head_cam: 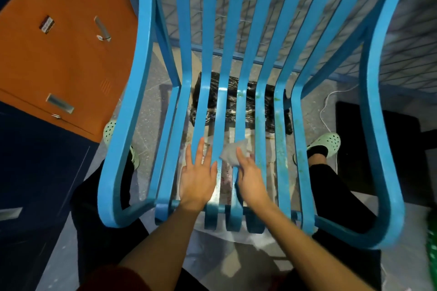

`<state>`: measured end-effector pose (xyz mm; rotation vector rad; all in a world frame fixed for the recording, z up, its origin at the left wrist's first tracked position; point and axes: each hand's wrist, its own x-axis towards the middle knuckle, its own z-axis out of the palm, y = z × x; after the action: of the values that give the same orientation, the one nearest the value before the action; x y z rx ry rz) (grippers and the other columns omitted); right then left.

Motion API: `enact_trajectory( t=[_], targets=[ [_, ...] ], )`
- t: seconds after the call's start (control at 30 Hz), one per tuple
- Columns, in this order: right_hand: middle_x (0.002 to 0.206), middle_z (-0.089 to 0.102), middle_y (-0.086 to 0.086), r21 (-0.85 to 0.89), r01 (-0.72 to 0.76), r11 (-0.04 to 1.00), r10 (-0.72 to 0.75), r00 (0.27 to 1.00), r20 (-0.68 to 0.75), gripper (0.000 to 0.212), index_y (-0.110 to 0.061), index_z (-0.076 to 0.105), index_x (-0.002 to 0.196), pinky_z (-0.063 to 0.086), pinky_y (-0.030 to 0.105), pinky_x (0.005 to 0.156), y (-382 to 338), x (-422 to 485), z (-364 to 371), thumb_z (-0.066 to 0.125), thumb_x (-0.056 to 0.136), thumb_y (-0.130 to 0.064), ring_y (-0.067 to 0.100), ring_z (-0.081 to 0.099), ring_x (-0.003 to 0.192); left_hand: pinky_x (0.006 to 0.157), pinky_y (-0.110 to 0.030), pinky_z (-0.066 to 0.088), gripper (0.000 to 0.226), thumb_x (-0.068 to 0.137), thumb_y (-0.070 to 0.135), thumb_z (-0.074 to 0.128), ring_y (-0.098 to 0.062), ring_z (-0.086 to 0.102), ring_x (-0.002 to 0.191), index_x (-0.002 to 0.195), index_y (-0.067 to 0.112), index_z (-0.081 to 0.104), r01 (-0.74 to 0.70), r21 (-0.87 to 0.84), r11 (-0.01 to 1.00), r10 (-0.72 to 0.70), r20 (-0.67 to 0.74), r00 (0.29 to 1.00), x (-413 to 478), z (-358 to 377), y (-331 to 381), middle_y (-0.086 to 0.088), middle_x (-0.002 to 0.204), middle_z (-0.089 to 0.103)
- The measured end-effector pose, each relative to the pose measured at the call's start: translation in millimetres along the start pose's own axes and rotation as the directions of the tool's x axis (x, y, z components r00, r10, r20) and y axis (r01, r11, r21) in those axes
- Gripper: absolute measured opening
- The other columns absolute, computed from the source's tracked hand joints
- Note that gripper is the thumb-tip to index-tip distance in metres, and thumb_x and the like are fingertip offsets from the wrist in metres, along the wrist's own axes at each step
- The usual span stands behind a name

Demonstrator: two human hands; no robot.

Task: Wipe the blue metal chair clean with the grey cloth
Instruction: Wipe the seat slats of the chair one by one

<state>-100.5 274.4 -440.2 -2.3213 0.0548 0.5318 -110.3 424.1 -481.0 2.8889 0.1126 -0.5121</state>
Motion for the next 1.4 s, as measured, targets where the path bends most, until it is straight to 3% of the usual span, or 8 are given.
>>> enact_trajectory(
  t=[0.3,0.43,0.6,0.73,0.83,1.13,1.3,1.4],
  targets=[
    [0.147,0.03,-0.006,-0.058,-0.007,0.998,0.009,1.0,0.029,0.047,-0.032,0.027,0.15,0.01,-0.001,0.106,31,-88,47,0.035,0.107,-0.016,0.015,0.024,0.145,0.094,-0.042,0.056,0.06,0.104,0.047,0.017,-0.034,-0.012,0.151,0.159,0.026,0.005,-0.009,0.001,1.0,0.009,-0.011,1.0,-4,-5,3,0.004,0.163,-0.019],
    [0.161,-0.003,0.0,-0.048,0.039,0.998,-0.037,0.999,0.035,0.056,-0.039,0.002,0.152,0.006,0.028,0.122,34,-77,50,0.032,0.106,-0.028,0.021,0.0,0.151,0.102,-0.042,0.05,0.061,0.105,0.047,0.016,-0.035,-0.017,0.15,0.159,0.024,0.001,-0.023,0.035,0.999,0.024,-0.024,0.999,-4,-4,4,0.001,0.164,-0.021],
    [0.162,-0.007,-0.003,-0.128,0.104,0.986,-0.104,0.995,0.004,0.056,-0.045,0.005,0.152,0.011,0.04,0.122,32,-36,43,0.031,0.104,-0.035,0.025,0.008,0.15,0.116,-0.047,0.037,0.063,0.104,0.05,0.009,-0.036,-0.022,0.149,0.158,0.021,-0.008,-0.015,0.071,0.997,0.015,0.004,1.0,1,3,2,-0.001,0.16,-0.031],
    [0.158,0.023,0.008,-0.267,0.106,0.958,-0.133,0.988,-0.083,0.049,-0.04,0.021,0.149,0.043,0.04,0.103,16,18,28,0.037,0.103,-0.046,0.023,0.048,0.128,0.086,-0.043,0.058,0.059,0.106,0.046,0.011,-0.04,0.011,0.151,0.159,0.02,0.015,0.008,0.003,1.0,-0.008,-0.092,0.996,-3,2,4,-0.004,0.167,0.003],
    [0.159,0.008,0.014,-0.136,0.034,0.99,-0.045,0.996,-0.082,0.055,-0.032,0.006,0.156,0.037,0.043,0.11,0,69,12,0.031,0.107,-0.028,0.032,0.044,0.13,0.073,-0.04,0.062,0.06,0.104,0.046,0.016,-0.038,0.016,0.15,0.159,0.021,0.013,0.017,-0.014,1.0,-0.018,-0.08,0.997,-2,4,3,-0.002,0.167,0.004],
    [0.156,0.009,0.032,-0.13,-0.147,0.981,0.13,0.983,-0.126,0.063,-0.012,-0.01,0.155,0.042,0.04,0.084,-25,192,-16,0.03,0.107,-0.018,0.045,0.05,0.113,0.097,-0.049,0.051,0.064,0.101,0.044,0.036,-0.035,0.014,0.151,0.158,0.023,0.016,0.024,-0.088,0.996,-0.03,-0.065,0.997,-2,-6,5,0.002,0.167,0.01],
    [0.086,0.032,-0.002,-0.011,-0.088,0.996,0.085,0.985,-0.151,0.06,-0.019,0.001,0.157,0.03,0.018,0.056,-9,180,-7,0.03,0.105,-0.011,0.005,0.031,0.065,0.101,-0.051,0.05,0.059,0.101,0.045,0.027,-0.037,0.02,0.15,0.156,0.022,0.024,0.02,-0.076,0.997,-0.023,-0.04,0.999,2,-4,3,0.0,0.166,0.015],
    [0.088,0.036,-0.001,0.048,-0.068,0.997,0.076,0.977,-0.201,0.053,-0.022,0.015,0.156,0.032,0.018,0.067,-4,144,2,0.031,0.106,-0.013,0.008,0.036,0.072,0.094,-0.048,0.056,0.058,0.103,0.043,0.016,-0.037,0.02,0.149,0.155,0.021,0.026,0.017,-0.087,0.996,-0.02,-0.027,0.999,3,-3,1,0.0,0.166,0.013]
  ],
)
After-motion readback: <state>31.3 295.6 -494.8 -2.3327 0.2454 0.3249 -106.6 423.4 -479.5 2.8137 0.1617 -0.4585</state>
